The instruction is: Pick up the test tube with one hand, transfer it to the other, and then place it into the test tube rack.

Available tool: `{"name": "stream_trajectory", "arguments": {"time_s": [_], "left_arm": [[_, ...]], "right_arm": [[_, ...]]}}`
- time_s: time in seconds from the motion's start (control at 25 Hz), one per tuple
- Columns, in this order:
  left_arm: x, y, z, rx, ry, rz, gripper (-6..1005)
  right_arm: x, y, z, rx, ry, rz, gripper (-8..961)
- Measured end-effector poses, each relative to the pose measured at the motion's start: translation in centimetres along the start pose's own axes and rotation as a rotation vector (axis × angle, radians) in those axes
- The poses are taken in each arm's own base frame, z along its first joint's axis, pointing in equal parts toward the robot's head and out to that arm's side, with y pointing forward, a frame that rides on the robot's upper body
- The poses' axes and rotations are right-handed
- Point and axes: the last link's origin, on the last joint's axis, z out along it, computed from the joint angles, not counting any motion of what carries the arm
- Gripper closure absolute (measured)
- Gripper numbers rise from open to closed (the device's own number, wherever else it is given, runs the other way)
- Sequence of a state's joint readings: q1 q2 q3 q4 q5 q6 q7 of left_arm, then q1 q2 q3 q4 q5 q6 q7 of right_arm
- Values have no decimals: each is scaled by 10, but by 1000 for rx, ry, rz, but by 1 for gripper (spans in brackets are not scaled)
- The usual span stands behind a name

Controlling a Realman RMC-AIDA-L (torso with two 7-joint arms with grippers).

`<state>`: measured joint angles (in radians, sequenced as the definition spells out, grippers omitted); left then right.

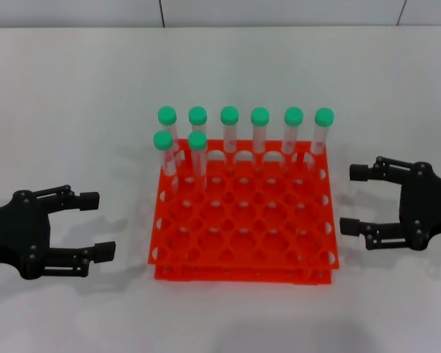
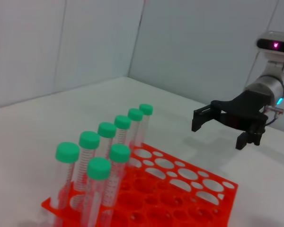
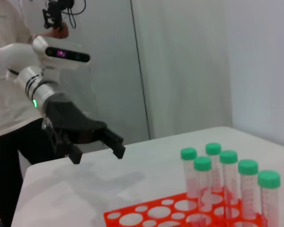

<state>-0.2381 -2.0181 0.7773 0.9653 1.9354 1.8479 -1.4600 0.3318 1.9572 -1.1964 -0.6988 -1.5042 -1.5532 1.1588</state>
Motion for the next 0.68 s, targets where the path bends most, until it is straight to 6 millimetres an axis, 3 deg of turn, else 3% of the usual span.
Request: {"name": "stream_trajectory", "arguments": {"time_s": [0.68], "left_arm": [[4, -5, 4, -4, -27, 6, 106]], "right_arm": [[1, -2, 2, -14, 30, -9, 77]]}}
